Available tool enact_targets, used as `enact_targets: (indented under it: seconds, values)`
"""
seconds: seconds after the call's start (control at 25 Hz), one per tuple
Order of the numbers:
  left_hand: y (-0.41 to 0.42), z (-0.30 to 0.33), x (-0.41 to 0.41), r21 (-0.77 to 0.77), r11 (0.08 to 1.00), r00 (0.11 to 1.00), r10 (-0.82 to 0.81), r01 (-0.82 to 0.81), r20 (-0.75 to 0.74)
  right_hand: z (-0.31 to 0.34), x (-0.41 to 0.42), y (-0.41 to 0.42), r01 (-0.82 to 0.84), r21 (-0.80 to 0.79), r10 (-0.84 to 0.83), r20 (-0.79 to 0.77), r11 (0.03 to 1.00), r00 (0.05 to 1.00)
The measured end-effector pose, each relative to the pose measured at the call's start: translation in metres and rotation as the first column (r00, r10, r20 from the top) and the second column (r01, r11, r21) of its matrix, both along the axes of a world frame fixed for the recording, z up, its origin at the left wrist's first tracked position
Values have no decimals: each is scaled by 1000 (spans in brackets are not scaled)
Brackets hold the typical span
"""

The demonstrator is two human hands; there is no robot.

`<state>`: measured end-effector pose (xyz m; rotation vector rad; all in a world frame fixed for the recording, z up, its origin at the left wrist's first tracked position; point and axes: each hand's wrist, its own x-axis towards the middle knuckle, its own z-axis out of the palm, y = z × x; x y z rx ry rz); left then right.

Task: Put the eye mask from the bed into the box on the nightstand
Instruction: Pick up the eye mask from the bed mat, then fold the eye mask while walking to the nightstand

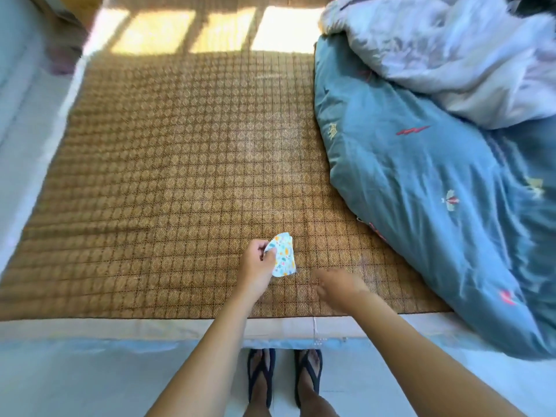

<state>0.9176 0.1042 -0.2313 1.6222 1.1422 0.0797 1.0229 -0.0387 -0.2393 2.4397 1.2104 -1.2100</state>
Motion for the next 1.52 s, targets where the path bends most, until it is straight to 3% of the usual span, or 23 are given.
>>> enact_targets:
  seconds: [0.08,0.2,0.36,0.48,0.64,0.8,0.88,1.04,1.16,1.24,1.4,1.52]
  values:
    - [-4,43,-19,50,999,1000,3,-4,23,34,2,-3,30,49,-28,-27,998,999]
    - [-7,100,-53,111,993,997,30,-37,66,85,1,-2,234,203,-187,-228,951,956]
    - [-13,161,-98,132,981,983,128,-145,130,153,-17,13,296,417,-127,-386,859,914]
    - [-14,193,-130,140,974,975,156,-179,159,192,-43,31,201,506,41,-428,839,903]
    - [-8,229,-191,196,970,974,106,-146,199,244,-96,69,-107,654,407,-327,749,853]
    - [2,247,-263,241,943,957,176,-231,231,265,-159,112,-285,658,584,-289,697,759]
    - [7,251,-310,313,880,925,288,-358,246,267,-203,130,-294,641,619,-365,709,696]
    - [20,257,-413,428,671,796,524,-605,303,265,-306,165,-231,597,591,-521,768,616]
    - [32,256,-486,459,520,684,645,-720,340,264,-379,187,-260,593,618,-546,762,566]
    - [46,251,-534,435,480,637,677,-762,369,259,-428,204,-281,596,631,-530,752,566]
    - [69,236,-606,447,562,708,639,-696,301,254,-505,238,-205,609,598,-560,766,573]
    - [79,232,-634,399,676,785,537,-619,309,254,-540,265,-125,603,551,-599,788,580]
